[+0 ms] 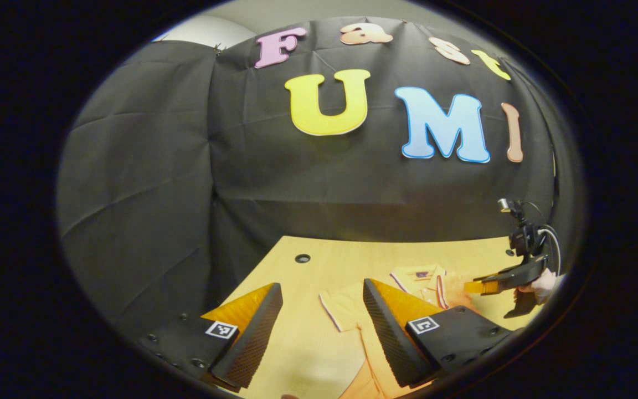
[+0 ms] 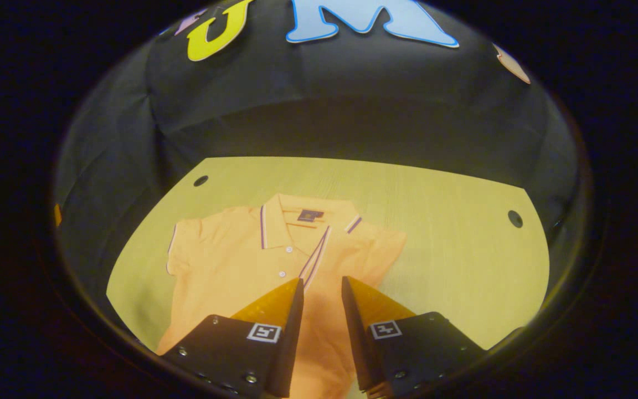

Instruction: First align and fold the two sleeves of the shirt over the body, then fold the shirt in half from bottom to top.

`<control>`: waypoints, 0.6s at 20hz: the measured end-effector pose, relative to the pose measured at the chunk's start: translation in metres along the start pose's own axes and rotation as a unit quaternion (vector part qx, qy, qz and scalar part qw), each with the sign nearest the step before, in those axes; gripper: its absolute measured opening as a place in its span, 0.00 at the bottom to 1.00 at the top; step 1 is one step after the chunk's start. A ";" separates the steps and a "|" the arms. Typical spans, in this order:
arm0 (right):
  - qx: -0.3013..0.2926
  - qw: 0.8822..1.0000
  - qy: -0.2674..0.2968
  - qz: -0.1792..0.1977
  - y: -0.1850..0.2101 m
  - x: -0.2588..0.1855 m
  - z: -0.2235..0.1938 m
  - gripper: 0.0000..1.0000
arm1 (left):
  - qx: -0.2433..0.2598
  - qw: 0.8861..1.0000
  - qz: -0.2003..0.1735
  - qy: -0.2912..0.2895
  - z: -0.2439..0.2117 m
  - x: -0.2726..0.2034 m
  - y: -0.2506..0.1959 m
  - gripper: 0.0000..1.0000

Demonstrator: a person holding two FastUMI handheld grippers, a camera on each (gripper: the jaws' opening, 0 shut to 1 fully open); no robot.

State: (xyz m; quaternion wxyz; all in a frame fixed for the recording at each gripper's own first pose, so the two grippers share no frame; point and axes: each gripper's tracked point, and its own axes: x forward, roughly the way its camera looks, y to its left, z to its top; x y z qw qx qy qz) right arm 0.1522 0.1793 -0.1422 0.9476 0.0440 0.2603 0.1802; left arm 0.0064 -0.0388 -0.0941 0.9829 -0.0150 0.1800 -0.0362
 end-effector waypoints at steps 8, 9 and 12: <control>0.011 0.998 -0.060 0.027 0.028 -0.081 0.027 0.44 | 0.000 0.998 -0.036 0.058 -0.068 0.112 -0.025 0.96; 0.016 0.997 -0.067 0.030 0.030 -0.091 0.028 0.44 | -0.003 0.997 -0.034 0.067 -0.080 0.120 -0.025 0.96; 0.029 0.996 -0.082 0.033 0.033 -0.119 0.032 0.44 | -0.014 0.994 -0.032 0.099 -0.116 0.152 -0.024 1.00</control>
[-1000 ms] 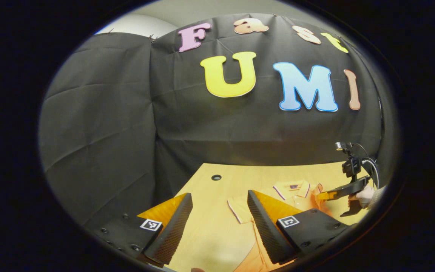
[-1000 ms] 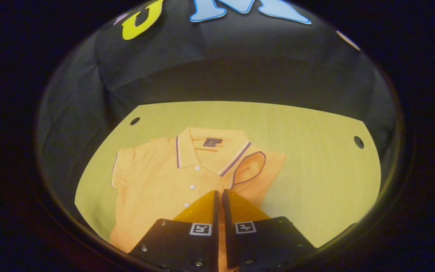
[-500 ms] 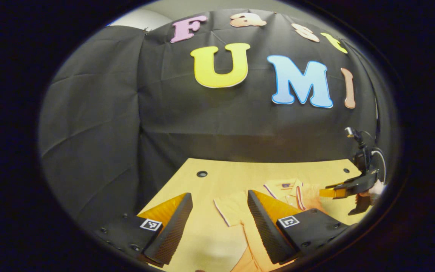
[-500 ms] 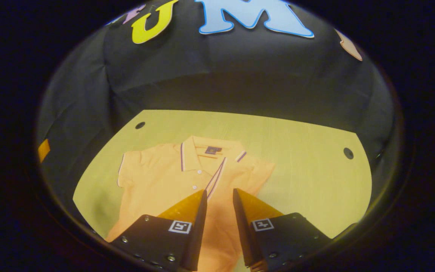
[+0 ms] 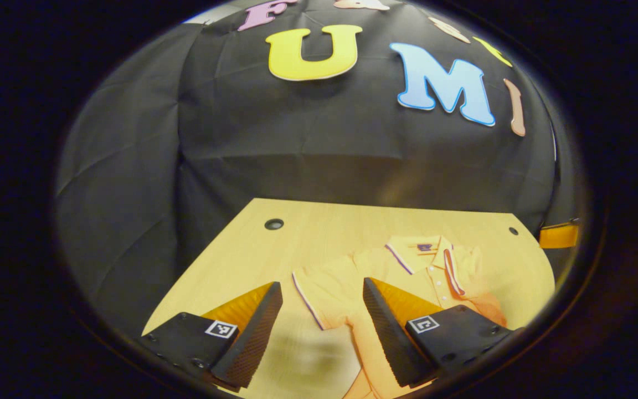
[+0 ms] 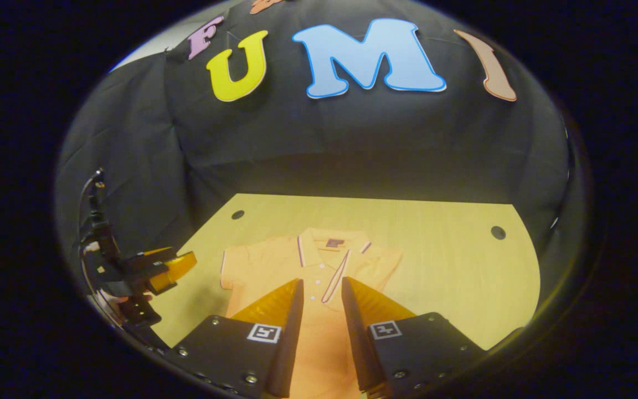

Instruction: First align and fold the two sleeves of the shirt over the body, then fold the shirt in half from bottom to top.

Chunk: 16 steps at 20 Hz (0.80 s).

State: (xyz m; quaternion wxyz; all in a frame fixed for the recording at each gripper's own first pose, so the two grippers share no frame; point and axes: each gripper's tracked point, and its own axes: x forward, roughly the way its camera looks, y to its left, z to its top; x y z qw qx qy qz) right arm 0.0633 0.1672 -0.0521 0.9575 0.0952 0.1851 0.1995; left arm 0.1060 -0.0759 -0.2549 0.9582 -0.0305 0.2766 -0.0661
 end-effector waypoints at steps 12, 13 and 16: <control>0.046 0.996 0.002 -0.073 -0.043 -0.076 -0.026 0.43 | -0.022 0.991 0.032 0.124 -0.138 0.132 0.011 1.00; 0.050 0.996 0.002 -0.079 -0.047 -0.079 -0.029 0.43 | -0.025 0.991 0.034 0.129 -0.143 0.133 0.013 1.00; 0.061 0.994 0.005 -0.094 -0.058 -0.086 -0.036 0.43 | -0.022 0.991 0.040 0.125 -0.141 0.135 0.010 0.99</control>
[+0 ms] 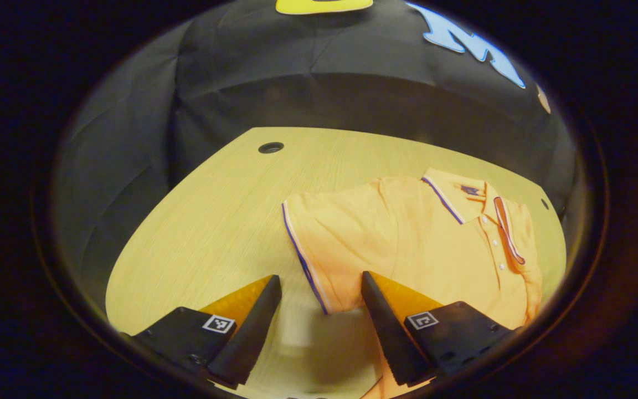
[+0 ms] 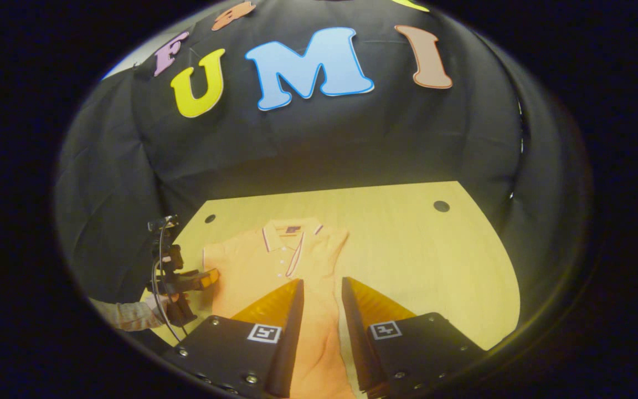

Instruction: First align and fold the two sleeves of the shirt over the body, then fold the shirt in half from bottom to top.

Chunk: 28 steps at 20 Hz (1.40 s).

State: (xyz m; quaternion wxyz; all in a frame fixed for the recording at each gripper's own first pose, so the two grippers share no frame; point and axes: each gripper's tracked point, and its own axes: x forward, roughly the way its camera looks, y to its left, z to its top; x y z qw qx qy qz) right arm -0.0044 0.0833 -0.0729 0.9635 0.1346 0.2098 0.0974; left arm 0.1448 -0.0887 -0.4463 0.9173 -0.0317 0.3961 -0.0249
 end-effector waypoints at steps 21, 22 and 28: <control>0.036 0.999 0.016 -0.006 -0.010 0.006 -0.019 0.43 | 0.092 0.995 -0.027 -0.039 0.051 -0.038 -0.081 0.09; 0.040 0.999 0.017 -0.005 -0.010 0.007 -0.021 0.43 | 0.107 0.992 -0.040 -0.047 0.060 -0.045 -0.099 0.09; 0.052 0.998 0.019 -0.011 -0.013 0.008 -0.025 0.43 | 0.161 0.977 -0.124 -0.058 0.077 -0.080 -0.221 0.10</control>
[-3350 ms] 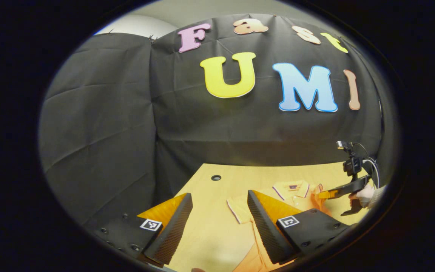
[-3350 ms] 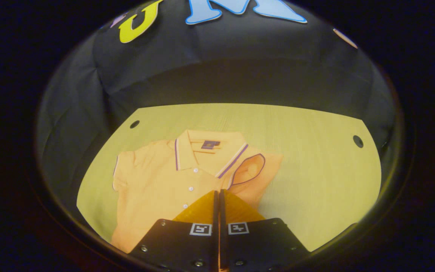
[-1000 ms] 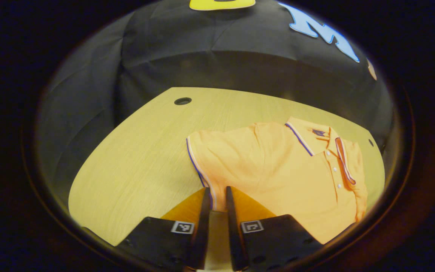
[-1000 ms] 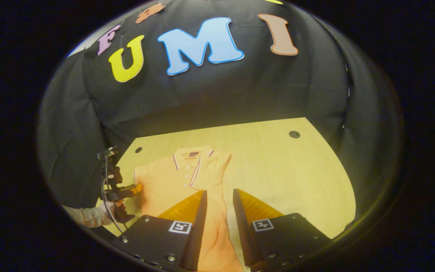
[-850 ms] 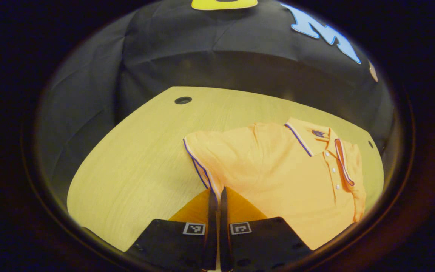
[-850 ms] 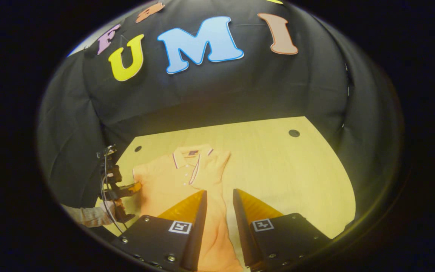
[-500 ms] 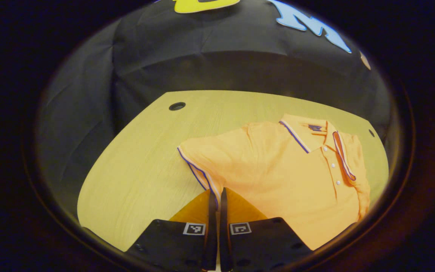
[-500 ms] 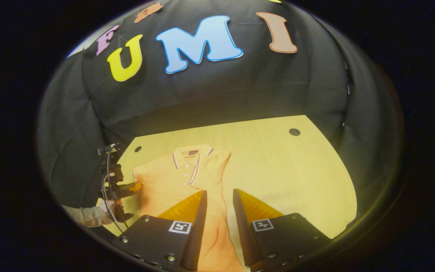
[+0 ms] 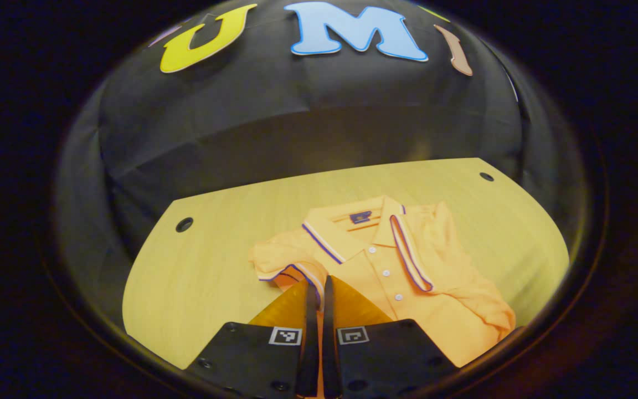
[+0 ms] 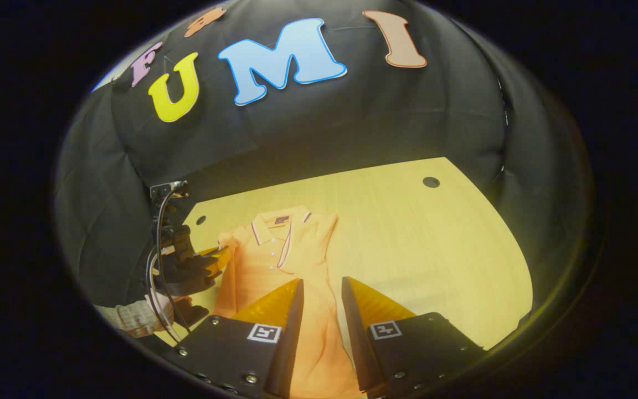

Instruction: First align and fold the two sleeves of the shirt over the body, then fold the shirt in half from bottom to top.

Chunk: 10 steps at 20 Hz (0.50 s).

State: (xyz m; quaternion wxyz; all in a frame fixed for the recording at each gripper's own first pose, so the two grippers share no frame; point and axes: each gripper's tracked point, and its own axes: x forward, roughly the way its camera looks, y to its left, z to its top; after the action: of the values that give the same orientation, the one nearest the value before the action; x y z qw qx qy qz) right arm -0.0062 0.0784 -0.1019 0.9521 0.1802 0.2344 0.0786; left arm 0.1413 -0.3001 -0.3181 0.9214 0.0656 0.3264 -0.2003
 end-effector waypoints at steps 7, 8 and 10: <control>0.017 1.000 -0.001 -0.009 -0.012 -0.005 -0.004 0.43 | -0.008 0.999 -0.027 0.039 -0.024 0.017 -0.040 0.15; 0.019 1.000 0.000 -0.010 -0.014 -0.005 -0.006 0.43 | -0.014 0.999 -0.031 0.041 -0.028 0.015 -0.040 0.17; 0.024 1.000 0.002 -0.009 -0.016 -0.006 -0.008 0.43 | -0.024 0.998 -0.029 0.043 -0.028 0.011 -0.037 0.31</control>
State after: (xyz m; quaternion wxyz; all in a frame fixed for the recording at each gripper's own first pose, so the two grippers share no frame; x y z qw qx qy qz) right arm -0.0144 0.0646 -0.1116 0.9478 0.2002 0.2394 0.0645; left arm 0.1177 -0.3308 -0.3467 0.9016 0.0429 0.3721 -0.2163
